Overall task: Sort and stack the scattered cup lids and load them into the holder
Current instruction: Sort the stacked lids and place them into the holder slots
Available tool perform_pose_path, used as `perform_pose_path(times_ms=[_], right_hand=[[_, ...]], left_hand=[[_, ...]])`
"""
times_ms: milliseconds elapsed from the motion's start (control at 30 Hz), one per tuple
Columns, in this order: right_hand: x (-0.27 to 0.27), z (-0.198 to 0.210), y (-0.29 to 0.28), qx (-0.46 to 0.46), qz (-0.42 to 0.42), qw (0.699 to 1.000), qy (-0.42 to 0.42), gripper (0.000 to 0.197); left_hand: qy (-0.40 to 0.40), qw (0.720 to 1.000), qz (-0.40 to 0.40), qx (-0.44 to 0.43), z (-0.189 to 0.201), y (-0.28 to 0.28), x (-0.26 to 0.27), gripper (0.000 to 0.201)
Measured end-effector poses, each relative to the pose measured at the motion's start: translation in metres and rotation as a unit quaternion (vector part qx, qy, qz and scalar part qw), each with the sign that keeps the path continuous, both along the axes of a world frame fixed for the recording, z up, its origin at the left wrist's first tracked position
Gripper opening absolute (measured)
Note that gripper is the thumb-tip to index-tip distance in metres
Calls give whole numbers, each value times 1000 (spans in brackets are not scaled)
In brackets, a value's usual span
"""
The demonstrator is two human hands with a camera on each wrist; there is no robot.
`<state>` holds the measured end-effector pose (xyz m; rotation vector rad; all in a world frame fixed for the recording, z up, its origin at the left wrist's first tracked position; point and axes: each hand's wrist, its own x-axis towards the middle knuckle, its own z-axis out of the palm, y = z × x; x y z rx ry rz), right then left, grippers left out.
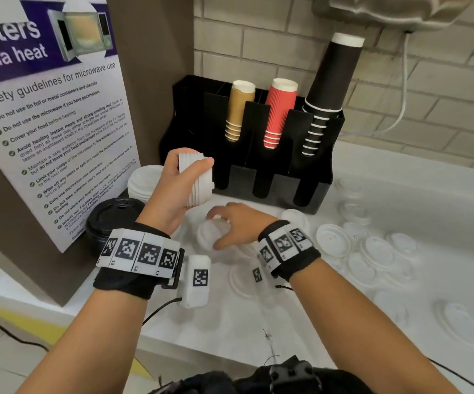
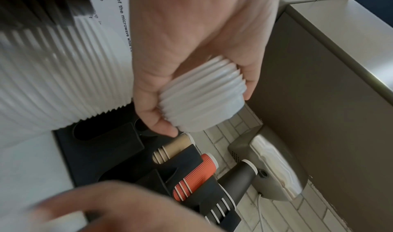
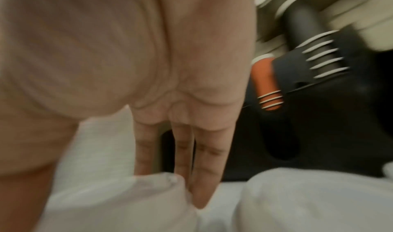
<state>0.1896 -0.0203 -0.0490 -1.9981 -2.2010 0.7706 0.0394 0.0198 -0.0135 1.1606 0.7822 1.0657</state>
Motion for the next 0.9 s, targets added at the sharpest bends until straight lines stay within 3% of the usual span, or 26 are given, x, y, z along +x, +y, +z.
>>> perform_pose_path(times_ms=[100, 200, 267, 333, 533, 800, 900], right_hand=[[27, 9, -13, 71, -125, 970, 196, 47], [37, 11, -33, 101, -205, 876, 424, 33], [36, 13, -44, 130, -211, 832, 496, 35], [33, 17, -51, 155, -196, 816, 521, 41], [32, 18, -62, 162, -165, 821, 522, 49], [33, 15, -66, 175, -169, 822, 515, 47], [33, 15, -65, 182, -168, 822, 513, 47]], left_hand=[[1, 1000, -9, -13, -5, -3, 4, 18], [7, 999, -32, -32, -12, -8, 11, 17], [14, 997, -54, -45, -16, -13, 17, 18], [16, 995, -82, -55, -17, -18, 24, 24], [10, 989, -136, -60, -16, -28, 37, 51], [30, 990, -116, -68, -21, -30, 48, 34], [31, 990, -116, -70, -20, -31, 50, 40]])
